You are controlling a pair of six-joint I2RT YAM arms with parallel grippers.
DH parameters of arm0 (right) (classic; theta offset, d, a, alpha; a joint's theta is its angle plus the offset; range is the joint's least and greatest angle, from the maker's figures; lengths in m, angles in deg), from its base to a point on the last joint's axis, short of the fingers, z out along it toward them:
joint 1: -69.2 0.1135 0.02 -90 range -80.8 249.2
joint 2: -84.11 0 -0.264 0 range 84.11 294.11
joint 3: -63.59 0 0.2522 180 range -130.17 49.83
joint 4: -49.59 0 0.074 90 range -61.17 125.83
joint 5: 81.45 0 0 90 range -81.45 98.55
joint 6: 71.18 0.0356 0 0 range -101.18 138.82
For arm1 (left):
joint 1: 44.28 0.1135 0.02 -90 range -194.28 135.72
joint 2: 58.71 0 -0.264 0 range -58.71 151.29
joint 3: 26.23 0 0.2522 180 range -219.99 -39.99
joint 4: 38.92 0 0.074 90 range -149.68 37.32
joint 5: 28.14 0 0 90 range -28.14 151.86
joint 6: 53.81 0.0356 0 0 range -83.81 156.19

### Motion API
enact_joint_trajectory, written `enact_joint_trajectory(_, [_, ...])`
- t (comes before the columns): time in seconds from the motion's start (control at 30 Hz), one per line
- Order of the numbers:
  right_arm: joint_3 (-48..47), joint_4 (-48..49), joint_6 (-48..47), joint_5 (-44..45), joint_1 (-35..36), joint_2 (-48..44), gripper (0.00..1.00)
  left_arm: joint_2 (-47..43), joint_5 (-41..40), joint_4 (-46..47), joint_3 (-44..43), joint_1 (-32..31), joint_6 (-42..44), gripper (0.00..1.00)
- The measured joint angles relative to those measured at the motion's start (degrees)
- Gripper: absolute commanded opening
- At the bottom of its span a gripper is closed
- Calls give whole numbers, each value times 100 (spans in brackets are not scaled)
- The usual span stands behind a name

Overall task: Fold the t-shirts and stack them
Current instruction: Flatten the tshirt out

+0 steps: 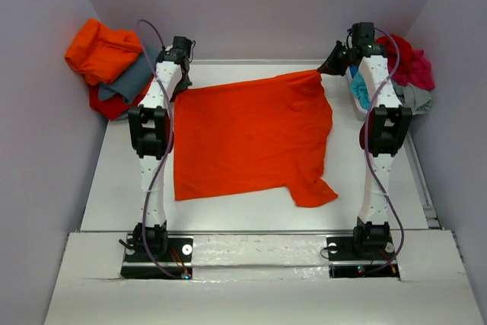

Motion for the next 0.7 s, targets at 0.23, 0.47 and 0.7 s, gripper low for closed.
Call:
enact_joint_trajectory(0.23, [-496, 33, 44, -116, -39, 24, 7, 131, 111, -2, -52, 72, -9, 6])
enact_joint_trajectory(0.47, [-221, -11, 22, -151, -70, 28, 7, 127, 131, 0, -31, 74, -11, 6])
enact_joint_trajectory(0.7, [175, -177, -4, -151, -79, 37, 7, -17, 122, 4, 398, 74, -46, 6])
